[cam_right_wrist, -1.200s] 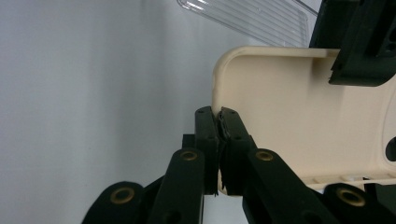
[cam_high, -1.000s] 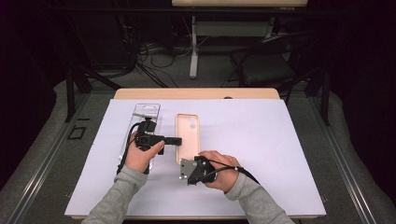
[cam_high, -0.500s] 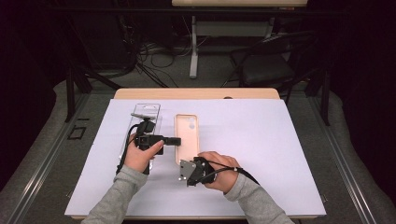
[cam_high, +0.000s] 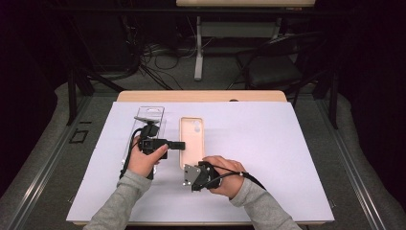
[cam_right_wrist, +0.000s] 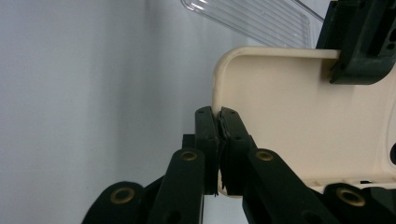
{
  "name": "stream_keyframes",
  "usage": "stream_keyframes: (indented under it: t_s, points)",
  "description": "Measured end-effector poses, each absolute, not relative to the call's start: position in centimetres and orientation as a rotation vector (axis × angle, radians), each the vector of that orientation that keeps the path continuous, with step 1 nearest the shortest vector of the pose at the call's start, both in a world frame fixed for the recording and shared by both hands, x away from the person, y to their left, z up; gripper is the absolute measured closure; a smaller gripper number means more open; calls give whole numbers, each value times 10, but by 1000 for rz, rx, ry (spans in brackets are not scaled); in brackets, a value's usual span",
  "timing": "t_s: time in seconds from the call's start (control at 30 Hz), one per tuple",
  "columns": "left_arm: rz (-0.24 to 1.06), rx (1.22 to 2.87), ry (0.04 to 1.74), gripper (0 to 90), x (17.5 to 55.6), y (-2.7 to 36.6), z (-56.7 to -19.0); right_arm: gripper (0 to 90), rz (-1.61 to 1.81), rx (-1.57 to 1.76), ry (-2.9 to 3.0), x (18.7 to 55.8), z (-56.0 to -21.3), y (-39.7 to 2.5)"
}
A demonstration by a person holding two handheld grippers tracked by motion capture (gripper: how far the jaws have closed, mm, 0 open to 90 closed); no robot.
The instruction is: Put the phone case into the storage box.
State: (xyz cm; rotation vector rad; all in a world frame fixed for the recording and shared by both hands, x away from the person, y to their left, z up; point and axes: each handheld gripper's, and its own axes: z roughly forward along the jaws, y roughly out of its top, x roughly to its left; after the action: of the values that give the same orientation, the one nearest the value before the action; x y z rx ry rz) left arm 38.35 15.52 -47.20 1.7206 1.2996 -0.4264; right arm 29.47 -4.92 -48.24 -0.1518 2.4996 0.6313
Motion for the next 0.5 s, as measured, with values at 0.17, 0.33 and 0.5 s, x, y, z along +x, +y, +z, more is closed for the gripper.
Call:
stream_keyframes:
  t_s: [0.17, 0.33, 0.5]
  points:
    - [-435, 1717, 1311, 797, 384, 156, -472, 879, 634, -155, 2498, 295, -483, -49]
    - [-451, 1704, 1317, 803, 384, 156, -473, 878, 634, -155, 2499, 295, -483, -49]
    - [-458, 1705, 1325, 805, 384, 157, -474, 878, 635, -158, 2506, 295, -484, -49]
